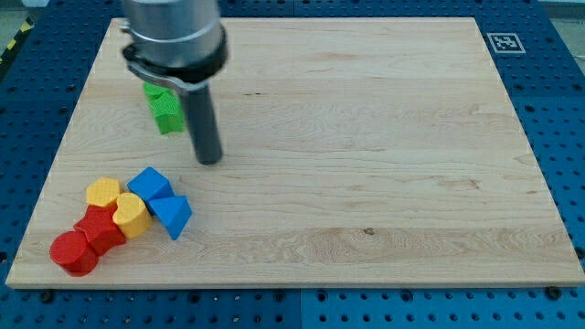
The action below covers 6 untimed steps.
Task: Slide the red circle bottom of the blue triangle
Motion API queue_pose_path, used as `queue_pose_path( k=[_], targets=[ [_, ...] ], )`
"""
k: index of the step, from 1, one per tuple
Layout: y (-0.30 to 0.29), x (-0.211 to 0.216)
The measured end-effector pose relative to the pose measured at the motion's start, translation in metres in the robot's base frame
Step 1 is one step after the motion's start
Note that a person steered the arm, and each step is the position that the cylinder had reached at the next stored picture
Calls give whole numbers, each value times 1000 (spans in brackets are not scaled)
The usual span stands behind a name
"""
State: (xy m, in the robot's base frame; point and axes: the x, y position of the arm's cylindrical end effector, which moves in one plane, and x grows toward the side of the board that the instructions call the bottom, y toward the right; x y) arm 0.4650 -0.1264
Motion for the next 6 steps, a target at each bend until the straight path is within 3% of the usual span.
queue_pose_path(
  k=[2,3,5,6],
  targets=[
    [-149,0],
    [-176,36],
    [-166,153],
    [-145,152]
  ],
)
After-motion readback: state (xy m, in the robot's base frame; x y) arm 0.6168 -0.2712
